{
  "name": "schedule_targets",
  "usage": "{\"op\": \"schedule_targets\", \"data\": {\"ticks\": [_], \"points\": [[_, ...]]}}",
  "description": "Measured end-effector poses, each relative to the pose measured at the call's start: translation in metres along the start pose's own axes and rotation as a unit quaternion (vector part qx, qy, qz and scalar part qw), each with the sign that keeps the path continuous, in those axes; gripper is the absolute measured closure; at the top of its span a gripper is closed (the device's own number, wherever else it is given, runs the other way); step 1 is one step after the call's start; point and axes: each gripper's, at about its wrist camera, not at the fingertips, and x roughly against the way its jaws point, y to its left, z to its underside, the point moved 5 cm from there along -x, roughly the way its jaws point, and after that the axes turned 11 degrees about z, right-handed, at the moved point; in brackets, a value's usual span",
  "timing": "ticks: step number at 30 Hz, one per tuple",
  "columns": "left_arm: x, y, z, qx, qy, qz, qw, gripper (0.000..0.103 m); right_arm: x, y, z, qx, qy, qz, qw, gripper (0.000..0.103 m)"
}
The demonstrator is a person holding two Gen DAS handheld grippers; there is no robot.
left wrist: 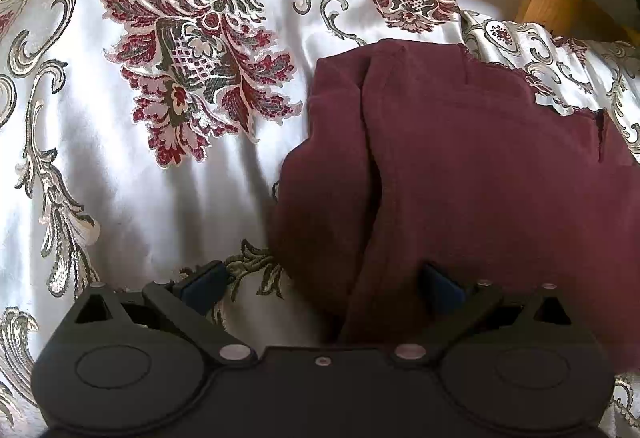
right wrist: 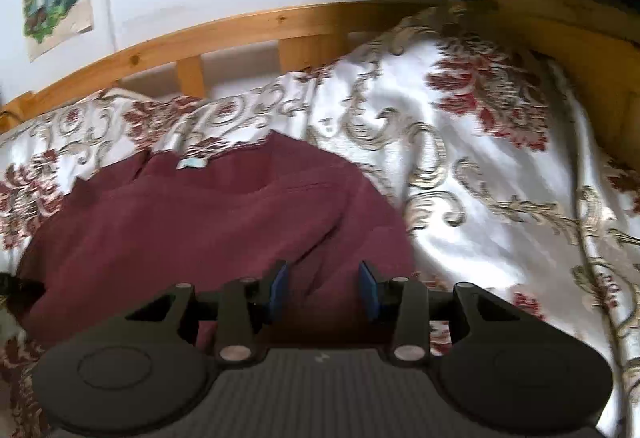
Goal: Fold small clothes
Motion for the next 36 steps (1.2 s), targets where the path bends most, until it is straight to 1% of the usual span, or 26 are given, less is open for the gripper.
{"op": "schedule_targets", "data": {"ticks": [2, 4, 8, 9, 10, 11, 14, 16, 17, 19, 20, 21, 25, 27, 29, 31, 34, 36], "points": [[-0.001, 0.000, 0.000, 0.000, 0.000, -0.001, 1.0000, 0.001, 0.000, 0.008, 0.001, 0.023, -0.001, -0.004, 1.000, 0.060], [-0.001, 0.000, 0.000, 0.000, 0.001, -0.001, 1.0000, 0.001, -0.004, 0.016, 0.004, 0.053, 0.001, -0.002, 0.999, 0.055], [-0.002, 0.001, -0.001, 0.006, 0.001, -0.001, 1.0000, 0.001, -0.013, 0.025, 0.009, 0.091, -0.003, 0.015, 0.996, 0.057], [-0.002, 0.001, -0.001, 0.007, 0.001, -0.001, 1.0000, 0.001, -0.014, 0.026, 0.010, 0.098, -0.003, 0.016, 0.995, 0.067], [-0.003, 0.001, -0.002, 0.009, 0.001, -0.002, 1.0000, 0.000, -0.015, 0.026, 0.010, 0.098, 0.000, 0.012, 0.995, 0.079], [-0.003, 0.001, -0.002, 0.009, 0.002, -0.002, 1.0000, 0.000, -0.014, 0.026, 0.010, 0.092, 0.004, 0.003, 0.996, 0.081], [-0.003, 0.002, -0.002, 0.009, 0.001, -0.001, 1.0000, 0.001, -0.009, 0.022, 0.010, 0.072, 0.010, -0.007, 0.997, 0.080], [-0.003, 0.003, -0.001, 0.008, 0.001, 0.001, 1.0000, 0.001, -0.004, 0.016, 0.005, 0.061, 0.002, -0.001, 0.998, 0.069], [-0.003, 0.003, -0.001, 0.007, 0.001, 0.002, 1.0000, 0.001, -0.002, 0.013, 0.003, 0.061, -0.006, 0.010, 0.998, 0.067], [-0.003, 0.003, -0.001, 0.006, 0.001, 0.002, 1.0000, 0.001, 0.000, 0.010, -0.001, 0.073, -0.019, 0.033, 0.997, 0.067], [-0.003, 0.003, -0.001, 0.007, 0.001, 0.002, 1.0000, 0.001, -0.001, 0.010, -0.001, 0.082, -0.020, 0.038, 0.996, 0.067], [-0.003, 0.002, -0.001, 0.008, 0.001, 0.001, 1.0000, 0.001, -0.002, 0.010, 0.000, 0.086, -0.017, 0.040, 0.995, 0.067], [-0.004, 0.001, -0.001, 0.009, 0.002, -0.002, 1.0000, 0.000, -0.006, 0.018, 0.006, 0.092, 0.001, 0.016, 0.996, 0.066], [-0.004, 0.001, -0.001, 0.008, 0.002, -0.002, 1.0000, 0.000, -0.008, 0.025, 0.009, 0.113, 0.002, 0.016, 0.993, 0.066], [-0.005, 0.002, -0.001, 0.007, 0.002, -0.002, 1.0000, 0.000, -0.011, 0.031, 0.012, 0.135, -0.003, 0.030, 0.990, 0.066], [-0.005, 0.002, -0.001, 0.007, 0.002, -0.001, 1.0000, 0.000, -0.011, 0.031, 0.014, 0.142, -0.005, 0.035, 0.989, 0.097], [-0.005, 0.001, -0.001, 0.007, 0.002, -0.001, 1.0000, 0.000, -0.005, 0.023, 0.010, 0.124, -0.007, 0.041, 0.991, 0.100], [-0.005, 0.002, -0.001, 0.005, 0.003, 0.001, 1.0000, 0.000, -0.002, 0.012, 0.007, 0.093, 0.001, 0.038, 0.995, 0.100]]}}
